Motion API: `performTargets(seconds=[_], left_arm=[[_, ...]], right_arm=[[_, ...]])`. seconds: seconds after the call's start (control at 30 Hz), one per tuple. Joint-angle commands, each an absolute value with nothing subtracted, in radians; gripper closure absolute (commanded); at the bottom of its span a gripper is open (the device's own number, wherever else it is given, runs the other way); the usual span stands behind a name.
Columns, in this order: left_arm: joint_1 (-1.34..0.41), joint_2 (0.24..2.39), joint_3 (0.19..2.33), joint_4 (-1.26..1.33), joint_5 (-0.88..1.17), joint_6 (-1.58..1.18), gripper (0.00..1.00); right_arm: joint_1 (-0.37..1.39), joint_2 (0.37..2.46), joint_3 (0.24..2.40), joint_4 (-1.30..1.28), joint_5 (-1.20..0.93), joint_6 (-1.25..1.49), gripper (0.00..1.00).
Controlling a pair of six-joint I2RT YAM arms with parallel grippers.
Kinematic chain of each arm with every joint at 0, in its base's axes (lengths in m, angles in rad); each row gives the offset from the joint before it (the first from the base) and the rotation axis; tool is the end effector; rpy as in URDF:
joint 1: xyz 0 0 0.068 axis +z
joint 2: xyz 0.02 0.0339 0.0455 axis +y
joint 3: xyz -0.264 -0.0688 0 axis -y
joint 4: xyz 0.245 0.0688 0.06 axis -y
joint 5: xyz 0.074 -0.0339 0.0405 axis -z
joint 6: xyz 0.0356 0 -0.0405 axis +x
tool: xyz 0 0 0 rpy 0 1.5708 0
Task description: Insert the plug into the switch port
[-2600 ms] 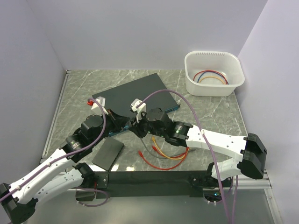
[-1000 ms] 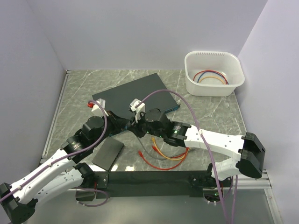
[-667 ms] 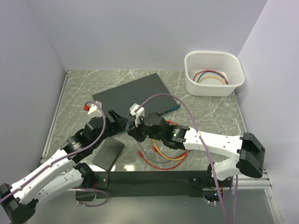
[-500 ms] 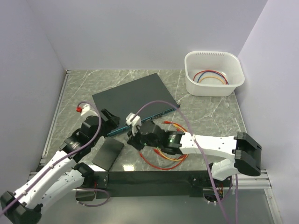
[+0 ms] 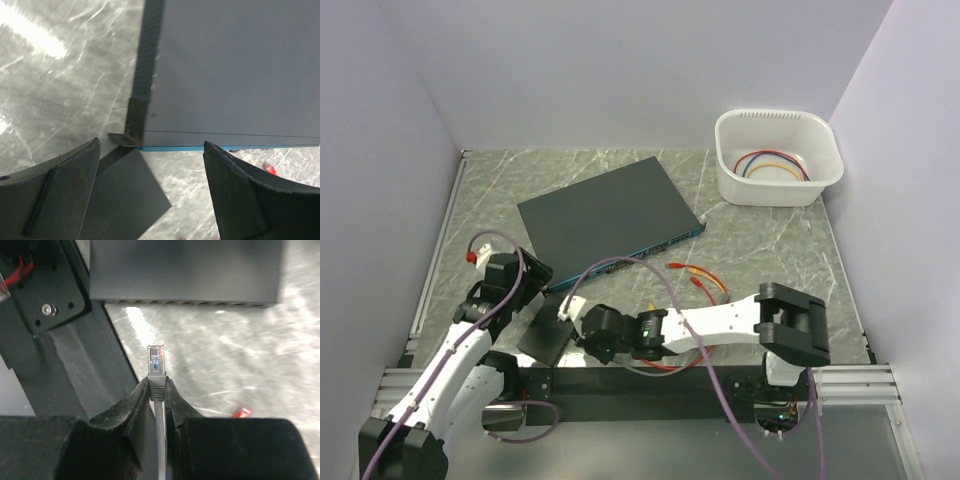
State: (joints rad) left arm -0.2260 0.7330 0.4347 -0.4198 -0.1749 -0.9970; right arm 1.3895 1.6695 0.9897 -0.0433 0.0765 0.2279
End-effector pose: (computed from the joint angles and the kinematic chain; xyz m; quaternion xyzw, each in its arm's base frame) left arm 0.1551 -0.0293 0.2037 -0.3745 0.8269 -0.1714 0.3830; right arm 0.0669 0.3500 0.1964 -0.4866 0.7701 0.2732 0.3090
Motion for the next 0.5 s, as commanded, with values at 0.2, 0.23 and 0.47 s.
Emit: performTargets(seconds=[0.2,0.23,0.47], left_arm=[[-0.187,0.704,0.309,-0.290,-0.048,-1.046,0.12],[-0.187,0.707,0.298,-0.260,-0.038,-1.049,0.12],[-0.179,0.710,0.238,-0.189,-0.009,-1.060,0.13]], right_arm=[[1.414,1.796,1.129,-0.124,0.135,0.249,1.00],[1.416,1.818,1.138,-0.133,0.135,0.247,1.00],[1.416,1.904,1.232,-0.170,0.143,0.235,1.00]])
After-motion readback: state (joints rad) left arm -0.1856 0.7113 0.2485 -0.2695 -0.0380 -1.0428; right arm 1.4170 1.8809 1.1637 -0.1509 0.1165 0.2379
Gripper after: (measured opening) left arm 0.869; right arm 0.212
